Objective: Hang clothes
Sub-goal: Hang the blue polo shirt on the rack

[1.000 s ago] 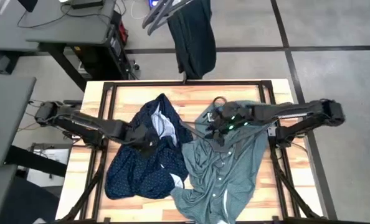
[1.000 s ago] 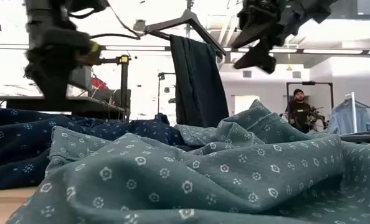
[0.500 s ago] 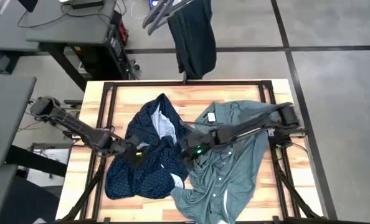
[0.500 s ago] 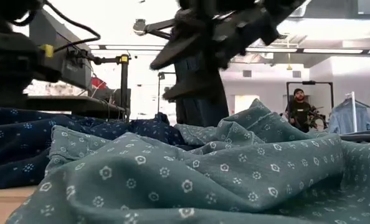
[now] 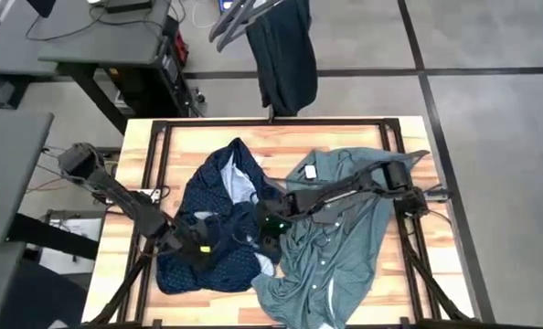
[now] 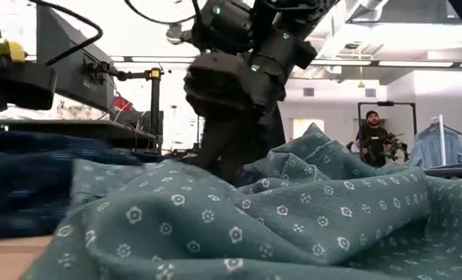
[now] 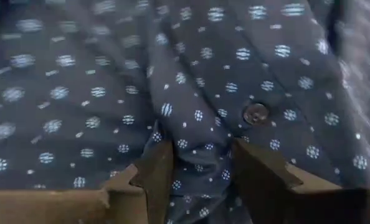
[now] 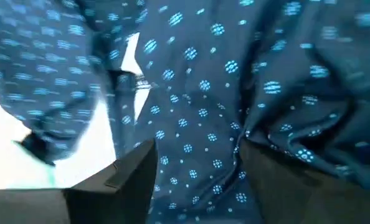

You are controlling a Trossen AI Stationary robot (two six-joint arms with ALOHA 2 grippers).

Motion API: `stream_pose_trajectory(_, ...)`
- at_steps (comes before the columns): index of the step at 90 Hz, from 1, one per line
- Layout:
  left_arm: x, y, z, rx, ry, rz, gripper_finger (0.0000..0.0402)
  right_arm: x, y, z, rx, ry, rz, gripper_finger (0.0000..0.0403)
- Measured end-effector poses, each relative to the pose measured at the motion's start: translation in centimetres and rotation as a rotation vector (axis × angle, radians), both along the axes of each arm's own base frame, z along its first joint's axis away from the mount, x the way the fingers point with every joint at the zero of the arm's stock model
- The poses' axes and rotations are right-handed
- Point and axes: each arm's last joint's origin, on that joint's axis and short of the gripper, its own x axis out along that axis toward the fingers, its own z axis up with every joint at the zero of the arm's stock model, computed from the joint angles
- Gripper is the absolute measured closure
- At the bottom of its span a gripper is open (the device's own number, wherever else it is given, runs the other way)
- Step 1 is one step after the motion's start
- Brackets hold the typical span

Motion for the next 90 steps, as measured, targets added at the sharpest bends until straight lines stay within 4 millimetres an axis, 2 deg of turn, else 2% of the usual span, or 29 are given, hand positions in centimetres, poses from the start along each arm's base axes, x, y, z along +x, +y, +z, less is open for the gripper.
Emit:
stream_pose_trajectory(10,1.7,-1.5,-1.0,-0.058,-0.066,-0.003,0.0252,-0.1,-2.9,0.6,-0.038,0.031,0.003,0.0181)
stream_pose_trajectory(23,3.6,-3.0,-1.6,-0.067,-0.093,-0.074,0.0252,0.5,-6.9,2.0,-0.056,-0.002,-0.075,0.0181)
stream_pose_trajectory(30,4.0,-3.0,-1.1,-0.063,-0.070,-0.113,0.0252,0.7,-8.4,3.8,-0.064,-0.039,-0.096,0.0181)
stream_pose_trajectory(37,3.9,-2.7,0.1,-0.021,-0.038,-0.149,0.0252,1.0,-8.7,6.4,-0.080,-0.114,-0.088,0.0181)
stream_pose_trajectory(47,2.9,-1.5,2.5,0.095,0.035,-0.162,0.0252,1.0,-7.9,9.7,-0.094,-0.205,-0.050,0.0181)
stream_pose_trajectory(63,1.2,2.1,8.0,0.259,0.047,-0.074,0.0252,0.0,-6.7,13.1,-0.151,-0.284,-0.034,0.0181)
stream_pose_trajectory(75,0.6,5.2,11.7,0.311,-0.074,0.042,0.0252,-1.1,-6.8,15.5,-0.195,-0.341,-0.019,0.0181)
stream_pose_trajectory(90,0.4,9.2,14.3,0.323,-0.179,0.191,0.0252,-3.6,-8.2,19.1,-0.259,-0.394,-0.003,0.0181)
